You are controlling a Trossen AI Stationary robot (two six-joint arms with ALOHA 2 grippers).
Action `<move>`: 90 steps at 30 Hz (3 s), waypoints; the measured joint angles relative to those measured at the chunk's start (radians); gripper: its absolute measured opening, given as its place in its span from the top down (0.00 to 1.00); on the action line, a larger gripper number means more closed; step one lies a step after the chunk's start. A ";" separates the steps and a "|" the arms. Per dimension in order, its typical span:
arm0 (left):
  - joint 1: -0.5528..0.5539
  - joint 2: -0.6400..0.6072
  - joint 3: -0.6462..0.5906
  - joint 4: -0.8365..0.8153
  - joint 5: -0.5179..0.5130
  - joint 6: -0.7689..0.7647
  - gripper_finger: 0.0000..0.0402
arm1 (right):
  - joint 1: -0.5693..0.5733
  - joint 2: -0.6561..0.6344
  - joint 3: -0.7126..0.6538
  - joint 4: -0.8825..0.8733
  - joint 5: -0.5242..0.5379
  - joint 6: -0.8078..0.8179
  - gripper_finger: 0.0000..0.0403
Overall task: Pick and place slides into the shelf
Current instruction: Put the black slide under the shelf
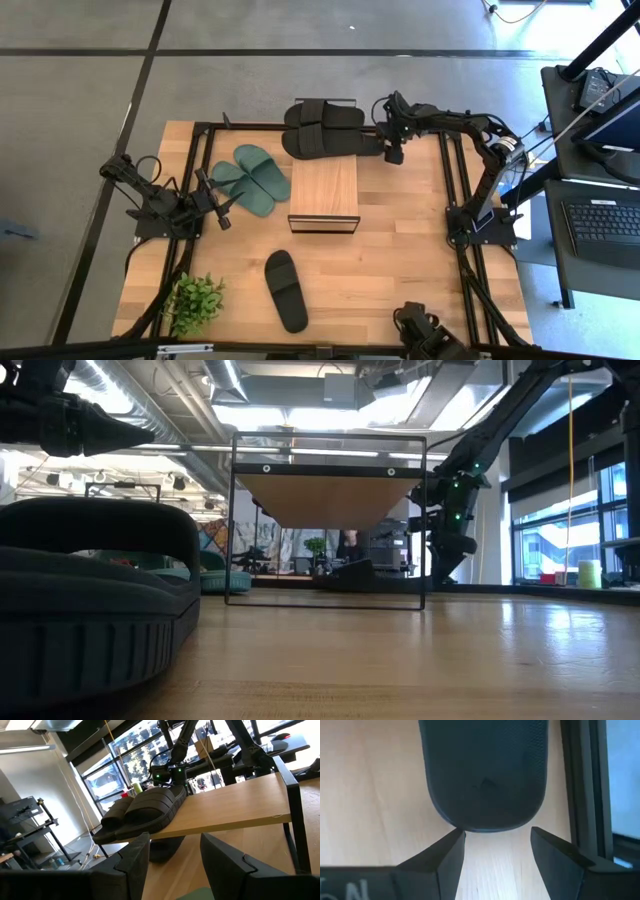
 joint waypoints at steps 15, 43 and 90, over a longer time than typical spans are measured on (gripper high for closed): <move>0.000 0.000 0.000 0.000 0.000 0.000 0.58 | 0.012 0.000 0.000 0.045 -0.055 -0.003 0.44; 0.000 0.000 0.000 0.000 0.000 0.001 0.58 | 0.076 0.049 0.000 0.137 -0.084 0.027 0.44; 0.000 0.000 0.000 0.000 0.000 -0.002 0.58 | 0.092 0.059 0.001 0.203 -0.159 0.083 0.44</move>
